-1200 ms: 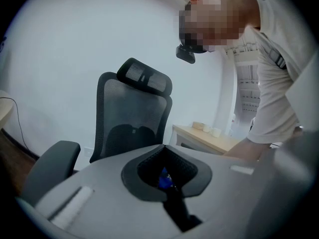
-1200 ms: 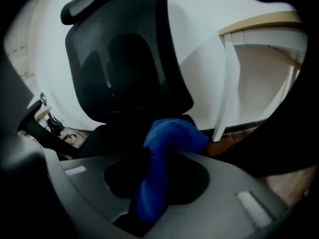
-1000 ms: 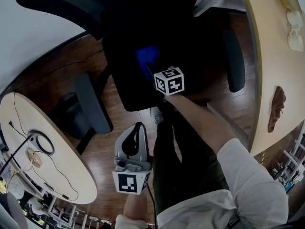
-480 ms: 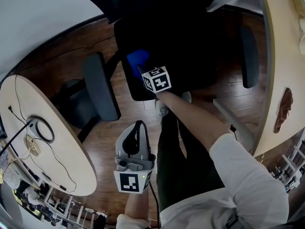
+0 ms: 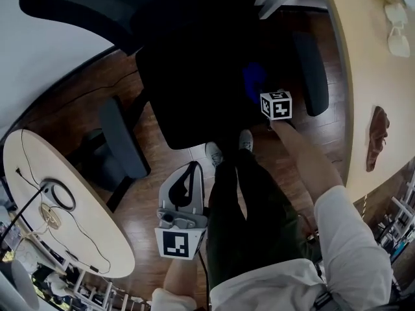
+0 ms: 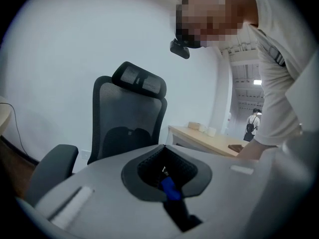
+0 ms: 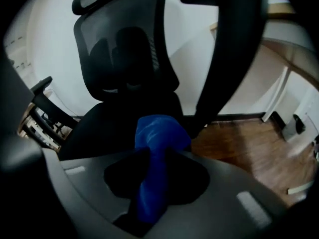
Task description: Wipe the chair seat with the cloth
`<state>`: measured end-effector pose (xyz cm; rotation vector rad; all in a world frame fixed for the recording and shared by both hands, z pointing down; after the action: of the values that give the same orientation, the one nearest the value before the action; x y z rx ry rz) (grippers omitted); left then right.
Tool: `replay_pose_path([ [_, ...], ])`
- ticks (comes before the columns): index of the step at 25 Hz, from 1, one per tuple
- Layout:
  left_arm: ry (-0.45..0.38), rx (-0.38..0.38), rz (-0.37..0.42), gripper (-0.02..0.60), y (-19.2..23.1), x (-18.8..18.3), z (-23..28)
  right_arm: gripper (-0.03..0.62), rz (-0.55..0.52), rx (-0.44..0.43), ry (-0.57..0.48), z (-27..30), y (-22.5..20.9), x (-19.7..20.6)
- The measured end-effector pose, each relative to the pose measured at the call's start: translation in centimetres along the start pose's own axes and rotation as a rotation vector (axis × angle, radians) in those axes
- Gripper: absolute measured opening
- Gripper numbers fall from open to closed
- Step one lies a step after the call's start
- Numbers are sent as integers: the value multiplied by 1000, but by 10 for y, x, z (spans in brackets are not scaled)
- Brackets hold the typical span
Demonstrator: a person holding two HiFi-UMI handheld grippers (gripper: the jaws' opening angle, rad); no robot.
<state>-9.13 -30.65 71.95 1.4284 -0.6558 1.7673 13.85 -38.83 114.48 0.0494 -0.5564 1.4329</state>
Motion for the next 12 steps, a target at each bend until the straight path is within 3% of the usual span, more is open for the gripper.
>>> replay_pose_path([
  [3, -1, 31, -2, 38, -13, 4, 12, 97, 28, 21, -17, -12, -31, -1],
  [6, -13, 41, 1, 38, -24, 4, 18, 97, 15, -22, -35, -15, -21, -11],
  [9, -22, 23, 8, 38, -23, 3, 12, 95, -8, -139, -83, -24, 44, -26],
  [12, -17, 3, 6, 38, -10, 4, -4, 97, -41, -307, -99, -24, 157, -20],
])
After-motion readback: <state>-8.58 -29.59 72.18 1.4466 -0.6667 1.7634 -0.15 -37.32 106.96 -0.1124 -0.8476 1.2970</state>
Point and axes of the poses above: the fingertips, and each gripper's own axes: z forward along the fingers, y to its left, x out of its underside, the point moved 1 cm from there along -z, backward along the fingers, and after that the axes turned 10 degrees about y, right-handed, at the moved point
